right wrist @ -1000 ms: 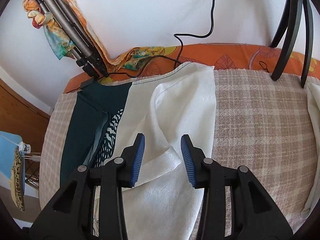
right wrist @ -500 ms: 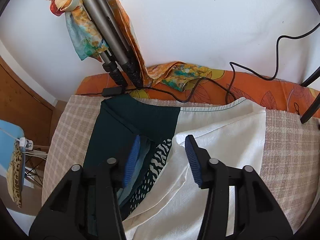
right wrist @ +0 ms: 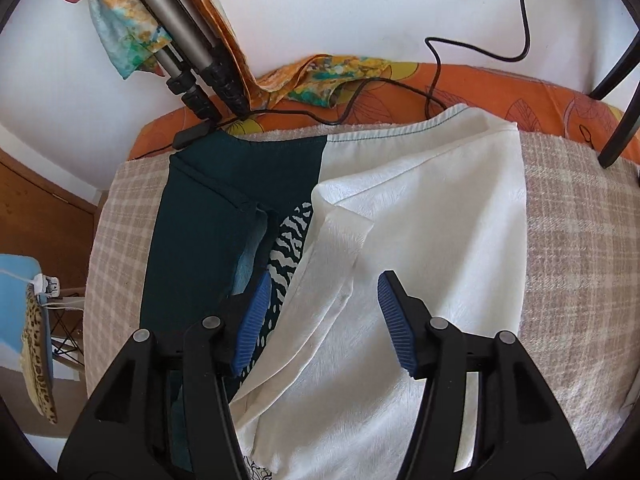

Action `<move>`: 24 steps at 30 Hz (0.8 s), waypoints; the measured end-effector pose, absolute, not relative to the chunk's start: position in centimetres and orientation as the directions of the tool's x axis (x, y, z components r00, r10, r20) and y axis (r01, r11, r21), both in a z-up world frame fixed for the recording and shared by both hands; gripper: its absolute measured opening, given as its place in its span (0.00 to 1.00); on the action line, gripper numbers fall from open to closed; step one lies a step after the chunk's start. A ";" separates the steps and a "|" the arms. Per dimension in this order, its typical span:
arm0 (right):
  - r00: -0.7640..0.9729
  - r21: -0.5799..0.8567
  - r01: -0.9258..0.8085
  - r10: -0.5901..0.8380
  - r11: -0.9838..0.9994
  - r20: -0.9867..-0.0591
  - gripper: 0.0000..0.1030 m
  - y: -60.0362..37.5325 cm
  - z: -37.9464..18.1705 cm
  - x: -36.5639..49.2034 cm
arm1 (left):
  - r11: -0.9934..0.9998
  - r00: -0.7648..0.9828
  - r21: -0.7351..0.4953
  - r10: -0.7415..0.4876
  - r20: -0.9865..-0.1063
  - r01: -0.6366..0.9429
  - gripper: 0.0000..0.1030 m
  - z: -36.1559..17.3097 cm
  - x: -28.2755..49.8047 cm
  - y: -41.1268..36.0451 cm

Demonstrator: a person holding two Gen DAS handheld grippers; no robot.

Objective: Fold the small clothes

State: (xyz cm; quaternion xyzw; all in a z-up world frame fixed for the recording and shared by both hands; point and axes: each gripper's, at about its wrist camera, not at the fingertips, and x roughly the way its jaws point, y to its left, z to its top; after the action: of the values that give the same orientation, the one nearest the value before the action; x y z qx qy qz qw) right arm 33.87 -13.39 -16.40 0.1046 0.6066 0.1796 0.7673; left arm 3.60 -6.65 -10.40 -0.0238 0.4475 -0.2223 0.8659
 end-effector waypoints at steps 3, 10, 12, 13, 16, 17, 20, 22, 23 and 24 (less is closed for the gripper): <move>0.235 0.507 -0.167 0.533 0.846 -0.813 0.57 -12.9 -15.4 33.5 | 0.904 0.502 -0.225 -0.393 -0.771 0.363 0.32 -10.6 3.5 -7.0; 0.280 0.557 -0.300 0.630 0.774 -0.724 0.57 -11.1 -11.9 32.4 | 0.903 0.546 -0.138 -0.361 -0.756 0.406 0.47 -10.6 1.5 -8.8; 0.236 0.579 -0.311 0.651 0.754 -0.721 0.57 -10.5 -12.5 32.2 | 0.899 0.549 -0.130 -0.364 -0.752 0.419 0.47 -10.7 1.0 -9.2; 0.211 0.574 -0.317 0.646 0.755 -0.734 0.57 -10.0 -12.9 32.0 | 0.898 0.553 -0.123 -0.363 -0.750 0.423 0.47 -10.7 0.7 -9.4; 0.180 0.470 -0.358 0.554 0.807 -0.813 0.57 -8.4 -14.5 30.8 | 0.901 0.568 -0.093 -0.344 -0.748 0.424 0.47 -11.1 -0.1 -9.9; 0.164 0.458 -0.366 0.541 0.810 -0.825 0.57 -8.1 -15.0 30.6 | 0.900 0.563 -0.091 -0.342 -0.753 0.425 0.47 -11.4 -0.2 -10.0; 0.148 0.448 -0.337 0.517 0.828 -0.843 0.57 -8.0 -16.2 30.7 | 0.902 0.554 -0.071 -0.321 -0.768 0.425 0.47 -12.1 -0.5 -10.3; 0.147 0.450 -0.309 0.510 0.838 -0.848 0.57 -8.1 -16.5 31.2 | 0.908 0.558 -0.051 -0.299 -0.774 0.416 0.47 -12.3 -0.3 -10.3; 0.146 0.452 -0.303 0.509 0.839 -0.848 0.57 -8.1 -16.5 31.4 | 0.910 0.564 -0.046 -0.294 -0.772 0.412 0.47 -12.3 -0.3 -10.1; 0.147 0.451 -0.300 0.508 0.841 -0.849 0.57 -8.2 -16.4 31.5 | 0.912 0.571 -0.037 -0.287 -0.769 0.408 0.47 -12.3 -0.2 -10.0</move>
State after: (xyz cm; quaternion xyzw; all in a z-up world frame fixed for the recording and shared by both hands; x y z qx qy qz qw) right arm 31.54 -8.17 -16.43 0.0870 0.5952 0.2685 0.7524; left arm -0.22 -10.02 -12.26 0.0723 0.4190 -0.1969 0.8834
